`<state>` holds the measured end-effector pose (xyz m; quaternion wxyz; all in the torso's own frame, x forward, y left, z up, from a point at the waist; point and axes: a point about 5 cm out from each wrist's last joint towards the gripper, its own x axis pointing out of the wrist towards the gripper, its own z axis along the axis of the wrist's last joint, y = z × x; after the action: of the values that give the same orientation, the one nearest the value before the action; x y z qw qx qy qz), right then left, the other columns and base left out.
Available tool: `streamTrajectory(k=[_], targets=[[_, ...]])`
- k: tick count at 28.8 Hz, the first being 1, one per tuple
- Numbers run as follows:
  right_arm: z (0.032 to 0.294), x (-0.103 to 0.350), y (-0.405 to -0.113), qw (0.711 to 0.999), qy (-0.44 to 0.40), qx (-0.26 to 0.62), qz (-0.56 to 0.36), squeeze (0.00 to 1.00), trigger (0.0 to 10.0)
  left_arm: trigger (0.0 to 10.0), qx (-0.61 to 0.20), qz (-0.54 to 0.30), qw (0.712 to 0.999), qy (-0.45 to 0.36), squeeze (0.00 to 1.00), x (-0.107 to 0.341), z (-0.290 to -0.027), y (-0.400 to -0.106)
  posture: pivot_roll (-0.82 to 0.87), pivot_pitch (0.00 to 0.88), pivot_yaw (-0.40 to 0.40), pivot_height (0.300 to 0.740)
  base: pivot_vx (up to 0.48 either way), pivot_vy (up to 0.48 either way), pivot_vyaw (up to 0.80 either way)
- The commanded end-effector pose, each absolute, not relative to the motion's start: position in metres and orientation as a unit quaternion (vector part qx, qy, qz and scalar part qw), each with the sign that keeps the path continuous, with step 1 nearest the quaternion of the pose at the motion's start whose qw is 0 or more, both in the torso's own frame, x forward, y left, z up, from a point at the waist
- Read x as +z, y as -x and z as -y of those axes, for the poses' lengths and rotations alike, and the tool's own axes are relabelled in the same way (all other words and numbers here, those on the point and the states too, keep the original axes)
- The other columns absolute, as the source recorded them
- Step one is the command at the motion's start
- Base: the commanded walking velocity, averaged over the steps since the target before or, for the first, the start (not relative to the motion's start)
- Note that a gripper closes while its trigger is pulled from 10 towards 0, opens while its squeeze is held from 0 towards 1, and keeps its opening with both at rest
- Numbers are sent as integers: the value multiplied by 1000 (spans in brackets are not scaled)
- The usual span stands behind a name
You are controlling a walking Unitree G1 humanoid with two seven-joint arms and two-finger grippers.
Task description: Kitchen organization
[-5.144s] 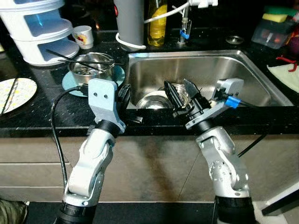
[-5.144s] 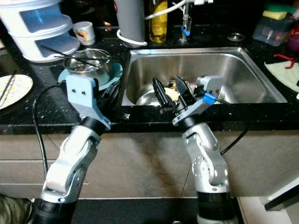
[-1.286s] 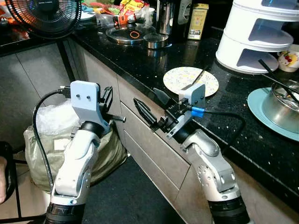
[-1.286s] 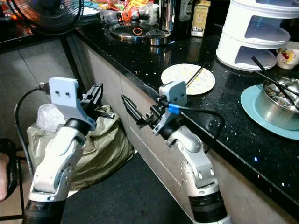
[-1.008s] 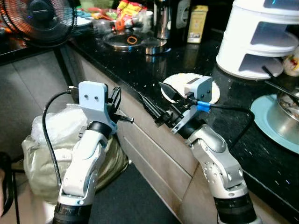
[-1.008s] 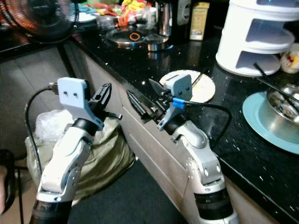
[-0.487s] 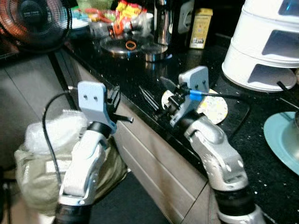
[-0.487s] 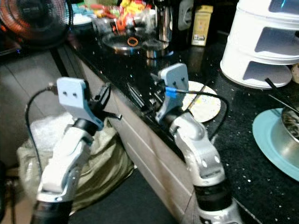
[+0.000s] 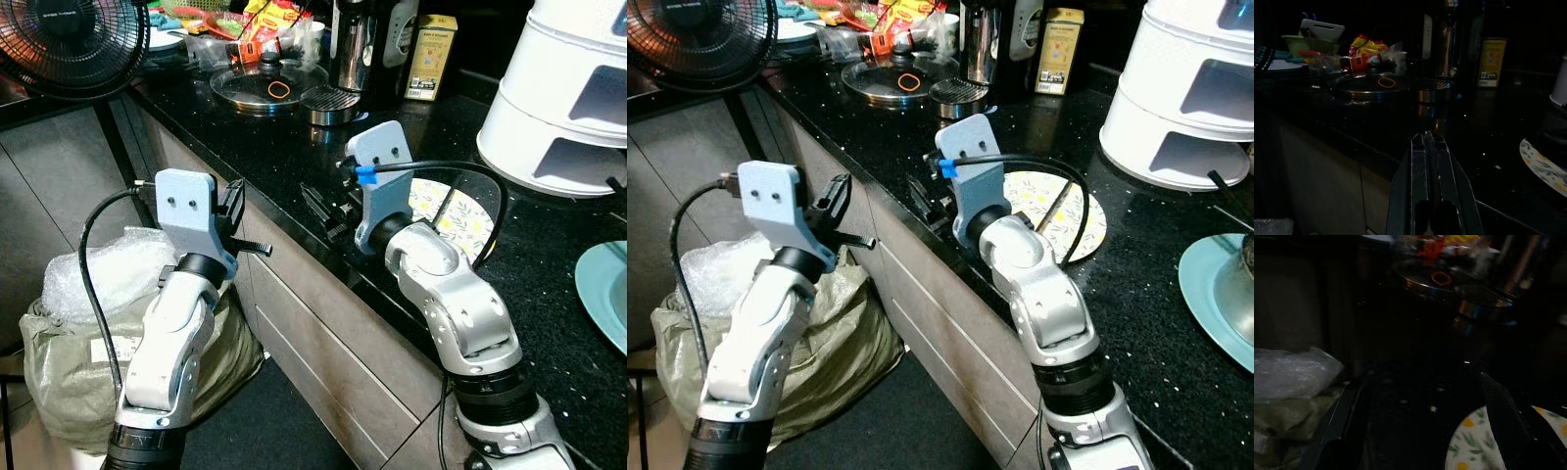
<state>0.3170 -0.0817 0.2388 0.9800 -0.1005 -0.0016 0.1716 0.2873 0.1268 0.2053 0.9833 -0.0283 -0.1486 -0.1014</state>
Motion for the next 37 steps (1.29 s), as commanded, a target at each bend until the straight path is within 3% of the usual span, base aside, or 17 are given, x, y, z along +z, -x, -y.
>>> streamTrajectory(k=[1, 4, 10, 25, 37], targets=[[90, 236, -323, 985, 103, 138, -20, 0, 10000, 10000, -99, 141, 985, 29, 0, 202, -128, -288, 19, 2, -7, 740, 0, 0, 0], [129, 228, -337, 992, 89, -1, -94, 0, 10000, 10000, -96, 140, 985, 29, 0, 202, -129, -289, 20, 0, -10, 740, 0, 0, 0], [139, 224, -344, 987, 98, -81, -98, 0, 10000, 10000, -97, 142, 985, 28, 0, 202, -128, -289, 23, 0, -12, 740, 0, 0, 0], [142, 204, -345, 968, 112, -123, -189, 0, 10000, 10000, -96, 142, 985, 27, 0, 202, -129, -288, 26, 0, -19, 740, 0, 0, 0], [147, 198, -346, 964, 69, -136, -217, 0, 10000, 10000, -97, 138, 985, 27, 0, 201, -127, -288, 17, 2, -18, 740, 0, 0, 0]])
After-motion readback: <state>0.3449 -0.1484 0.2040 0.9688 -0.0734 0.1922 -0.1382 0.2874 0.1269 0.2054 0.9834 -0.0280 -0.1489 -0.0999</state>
